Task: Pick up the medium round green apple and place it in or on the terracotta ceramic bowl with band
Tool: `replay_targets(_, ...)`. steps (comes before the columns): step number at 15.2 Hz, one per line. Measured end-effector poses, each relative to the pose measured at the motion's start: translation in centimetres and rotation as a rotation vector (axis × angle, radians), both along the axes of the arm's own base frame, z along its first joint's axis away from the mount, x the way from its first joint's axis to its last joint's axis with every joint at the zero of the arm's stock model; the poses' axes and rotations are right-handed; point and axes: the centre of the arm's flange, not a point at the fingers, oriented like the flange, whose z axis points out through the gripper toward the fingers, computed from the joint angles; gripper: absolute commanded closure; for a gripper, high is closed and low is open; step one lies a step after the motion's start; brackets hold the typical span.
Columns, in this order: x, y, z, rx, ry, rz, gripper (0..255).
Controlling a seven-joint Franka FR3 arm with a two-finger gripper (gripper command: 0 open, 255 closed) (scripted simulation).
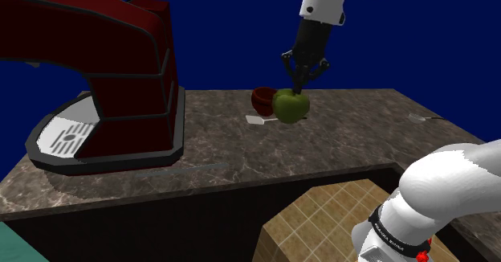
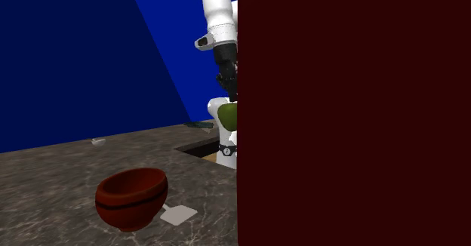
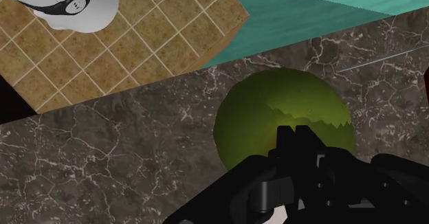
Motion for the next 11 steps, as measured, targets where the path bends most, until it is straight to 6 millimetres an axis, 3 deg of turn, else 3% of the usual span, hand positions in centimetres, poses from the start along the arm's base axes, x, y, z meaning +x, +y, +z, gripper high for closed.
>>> replay_targets(11,11.2,-7.3,3.0,0.0,0.001,0.0,255)
